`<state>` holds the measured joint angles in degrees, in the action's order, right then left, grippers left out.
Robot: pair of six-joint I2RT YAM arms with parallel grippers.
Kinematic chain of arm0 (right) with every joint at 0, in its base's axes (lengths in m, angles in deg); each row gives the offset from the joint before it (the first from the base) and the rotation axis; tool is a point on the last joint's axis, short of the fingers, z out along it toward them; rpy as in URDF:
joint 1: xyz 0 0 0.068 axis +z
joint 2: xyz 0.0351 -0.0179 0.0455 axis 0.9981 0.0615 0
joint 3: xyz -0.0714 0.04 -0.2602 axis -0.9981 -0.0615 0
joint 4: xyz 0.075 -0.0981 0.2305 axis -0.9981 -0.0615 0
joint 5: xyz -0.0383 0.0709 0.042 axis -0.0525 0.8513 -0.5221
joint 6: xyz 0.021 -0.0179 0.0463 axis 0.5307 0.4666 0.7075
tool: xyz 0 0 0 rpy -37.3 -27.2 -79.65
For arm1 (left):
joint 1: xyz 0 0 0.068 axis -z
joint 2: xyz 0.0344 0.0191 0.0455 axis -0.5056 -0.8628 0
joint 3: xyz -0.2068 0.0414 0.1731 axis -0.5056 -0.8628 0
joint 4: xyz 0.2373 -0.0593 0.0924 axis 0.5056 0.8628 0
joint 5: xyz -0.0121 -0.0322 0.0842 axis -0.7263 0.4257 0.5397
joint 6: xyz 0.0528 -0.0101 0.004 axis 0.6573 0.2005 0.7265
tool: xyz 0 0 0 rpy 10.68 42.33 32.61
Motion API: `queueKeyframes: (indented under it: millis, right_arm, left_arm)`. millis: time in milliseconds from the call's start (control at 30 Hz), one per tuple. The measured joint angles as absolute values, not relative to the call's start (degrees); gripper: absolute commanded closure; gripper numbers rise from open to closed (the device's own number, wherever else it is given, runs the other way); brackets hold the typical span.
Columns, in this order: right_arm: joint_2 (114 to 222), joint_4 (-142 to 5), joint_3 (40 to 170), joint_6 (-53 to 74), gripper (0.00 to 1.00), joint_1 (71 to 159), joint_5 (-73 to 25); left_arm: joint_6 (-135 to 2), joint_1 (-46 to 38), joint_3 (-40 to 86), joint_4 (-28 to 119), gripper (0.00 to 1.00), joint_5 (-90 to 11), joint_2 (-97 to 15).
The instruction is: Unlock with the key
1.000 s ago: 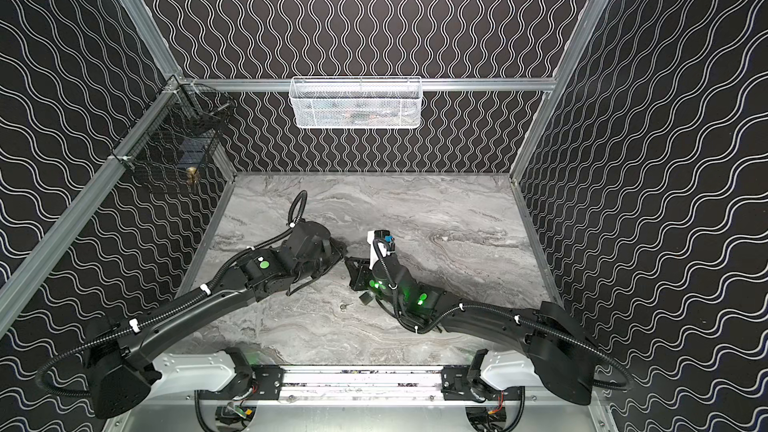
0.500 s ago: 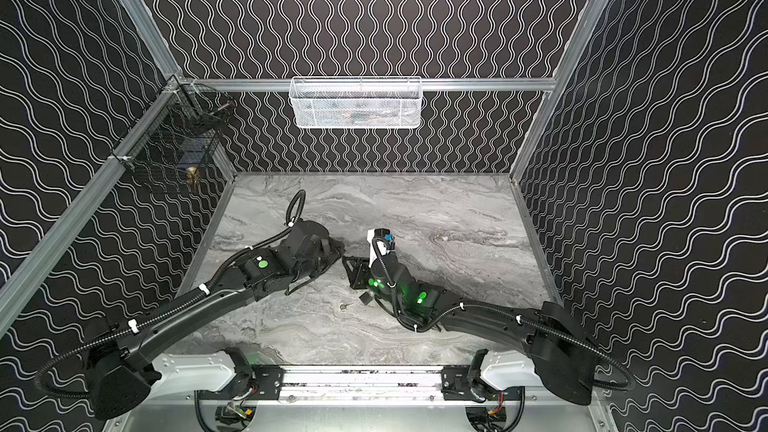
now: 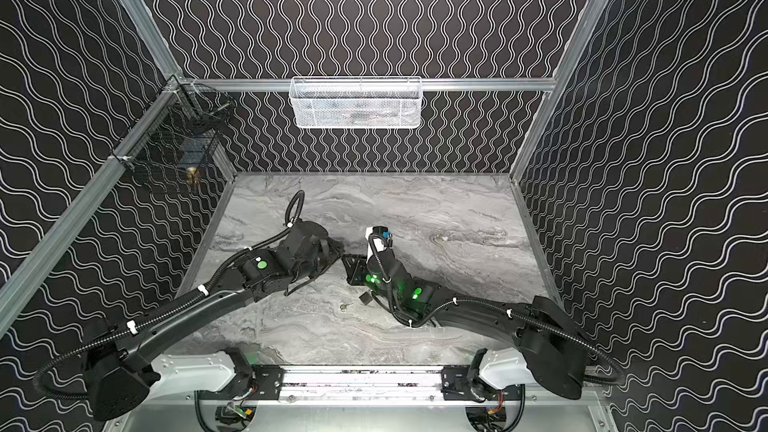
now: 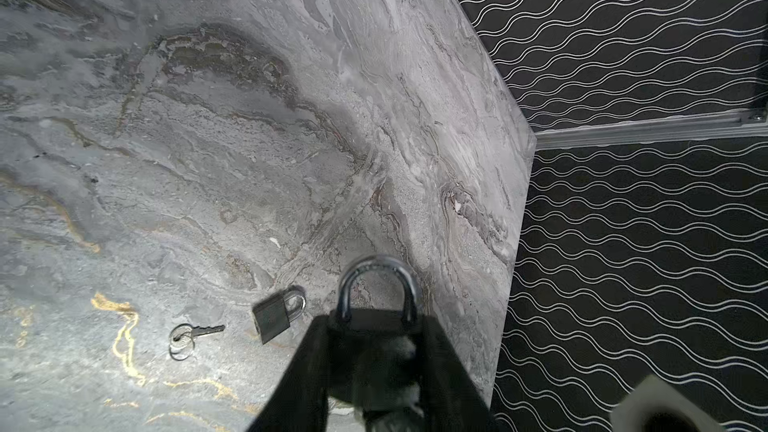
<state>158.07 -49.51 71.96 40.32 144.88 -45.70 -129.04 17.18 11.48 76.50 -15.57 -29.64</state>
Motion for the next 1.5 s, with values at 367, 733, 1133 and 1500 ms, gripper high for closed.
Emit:
queueKeyframes:
  millis: [367,733,1133,1500]
  right_arm:
    - [158.72,-46.96,71.96,41.77,1.00,144.56,-42.20]
    - [158.66,-43.87,70.38,46.07,1.00,143.92,-38.53]
    - [158.61,-38.91,68.02,55.69,1.00,143.03,-36.30]
    - [160.93,-33.03,66.95,61.35,1.00,143.09,-35.95]
  left_arm:
    - [-129.12,17.00,10.58,76.76,0.90,-15.26,-28.24]
    - [-131.18,16.94,8.05,75.41,0.91,-16.22,-25.70]
    - [-134.87,16.89,5.36,72.24,0.93,-16.92,-23.83]
    - [-136.64,16.83,3.74,71.17,0.95,-15.22,-22.36]
